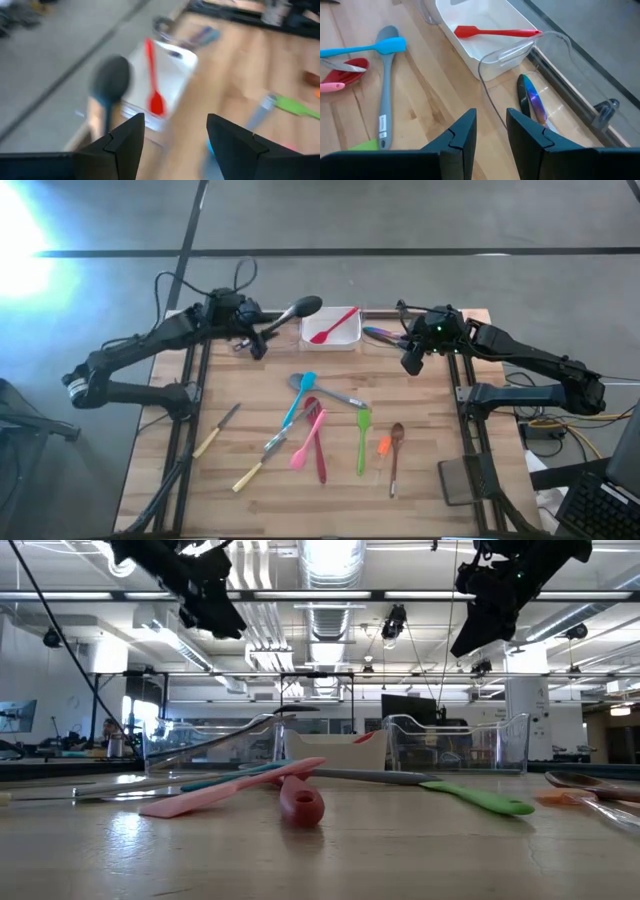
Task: Pick & Place Kitchen Items
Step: Put the blue spatula into the white bin
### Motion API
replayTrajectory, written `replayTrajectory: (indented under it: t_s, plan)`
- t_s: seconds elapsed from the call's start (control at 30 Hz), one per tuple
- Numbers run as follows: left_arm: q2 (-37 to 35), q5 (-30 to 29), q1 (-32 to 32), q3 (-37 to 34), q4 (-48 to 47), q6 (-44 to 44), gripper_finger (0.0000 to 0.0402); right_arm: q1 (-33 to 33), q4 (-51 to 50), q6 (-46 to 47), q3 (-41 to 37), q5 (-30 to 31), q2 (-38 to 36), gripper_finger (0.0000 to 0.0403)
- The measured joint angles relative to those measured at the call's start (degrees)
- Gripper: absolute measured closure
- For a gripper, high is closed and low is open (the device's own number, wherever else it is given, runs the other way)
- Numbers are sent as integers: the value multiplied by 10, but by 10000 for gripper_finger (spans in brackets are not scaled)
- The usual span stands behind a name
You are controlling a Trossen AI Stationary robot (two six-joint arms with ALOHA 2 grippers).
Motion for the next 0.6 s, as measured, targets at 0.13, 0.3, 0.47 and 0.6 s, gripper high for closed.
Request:
replayTrajectory:
  t_s: [0.13, 0.3, 0.47, 0.6]
  plan:
    - [-5, 0, -58, -7, -40, -71, 181, 9, 3, 9, 0, 0, 0, 305]
    - [3, 0, -111, -34, -46, -198, 181, 20, 7, 13, 0, 1, 0, 305]
    - [22, -23, -149, -93, 5, -292, 182, 23, 30, 13, 0, 1, 0, 305]
    - [43, -29, -163, -137, 75, -354, 183, 23, 31, 9, 0, 1, 0, 305]
